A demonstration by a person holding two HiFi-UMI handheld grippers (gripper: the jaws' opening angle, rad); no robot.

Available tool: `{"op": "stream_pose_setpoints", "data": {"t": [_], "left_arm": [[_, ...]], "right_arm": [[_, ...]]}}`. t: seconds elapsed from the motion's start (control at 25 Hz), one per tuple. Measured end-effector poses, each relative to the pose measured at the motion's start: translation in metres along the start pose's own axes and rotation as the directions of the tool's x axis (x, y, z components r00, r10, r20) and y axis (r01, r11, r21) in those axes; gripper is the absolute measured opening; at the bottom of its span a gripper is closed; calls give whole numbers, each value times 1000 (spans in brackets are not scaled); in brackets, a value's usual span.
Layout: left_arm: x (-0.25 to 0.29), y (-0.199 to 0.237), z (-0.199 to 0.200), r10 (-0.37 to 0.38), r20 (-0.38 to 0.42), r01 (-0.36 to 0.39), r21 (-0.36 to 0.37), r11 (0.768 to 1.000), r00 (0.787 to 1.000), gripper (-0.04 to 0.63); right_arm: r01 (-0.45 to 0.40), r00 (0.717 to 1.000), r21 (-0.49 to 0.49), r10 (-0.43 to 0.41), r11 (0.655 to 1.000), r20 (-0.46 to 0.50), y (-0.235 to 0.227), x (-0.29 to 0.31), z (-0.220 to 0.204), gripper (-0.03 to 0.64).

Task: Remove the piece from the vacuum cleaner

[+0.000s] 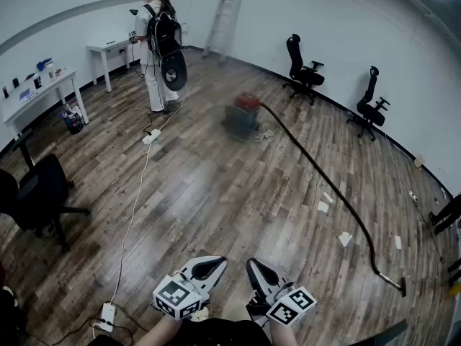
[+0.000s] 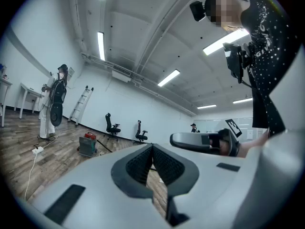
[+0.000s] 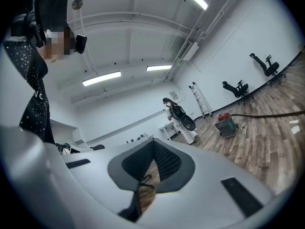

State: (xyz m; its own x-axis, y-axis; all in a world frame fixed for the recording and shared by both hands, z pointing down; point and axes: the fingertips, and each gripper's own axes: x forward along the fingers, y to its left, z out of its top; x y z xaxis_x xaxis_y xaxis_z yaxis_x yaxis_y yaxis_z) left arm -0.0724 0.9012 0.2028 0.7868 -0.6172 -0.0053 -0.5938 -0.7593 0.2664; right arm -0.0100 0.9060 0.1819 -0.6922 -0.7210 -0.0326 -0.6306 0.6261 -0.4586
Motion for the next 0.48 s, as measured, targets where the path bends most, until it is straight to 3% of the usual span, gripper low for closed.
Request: {"op": "stream_pose_setpoints", "data": {"t": [0.2, 0.36, 0.48], "left_arm": [[-1, 20, -4, 20, -5, -20, -19, 1000, 1000, 8], [13, 44, -8, 35, -18, -35, -31, 999, 999, 8], [31, 70, -9, 56, -33, -57, -35, 998, 998, 8]], "right_arm": [[37, 999, 13, -37, 999, 11, -15, 10, -1, 11], [125, 992, -12, -125, 992, 20, -54, 22, 4, 11], [146, 989, -3, -146, 989, 26, -90, 41, 13, 11]]}}
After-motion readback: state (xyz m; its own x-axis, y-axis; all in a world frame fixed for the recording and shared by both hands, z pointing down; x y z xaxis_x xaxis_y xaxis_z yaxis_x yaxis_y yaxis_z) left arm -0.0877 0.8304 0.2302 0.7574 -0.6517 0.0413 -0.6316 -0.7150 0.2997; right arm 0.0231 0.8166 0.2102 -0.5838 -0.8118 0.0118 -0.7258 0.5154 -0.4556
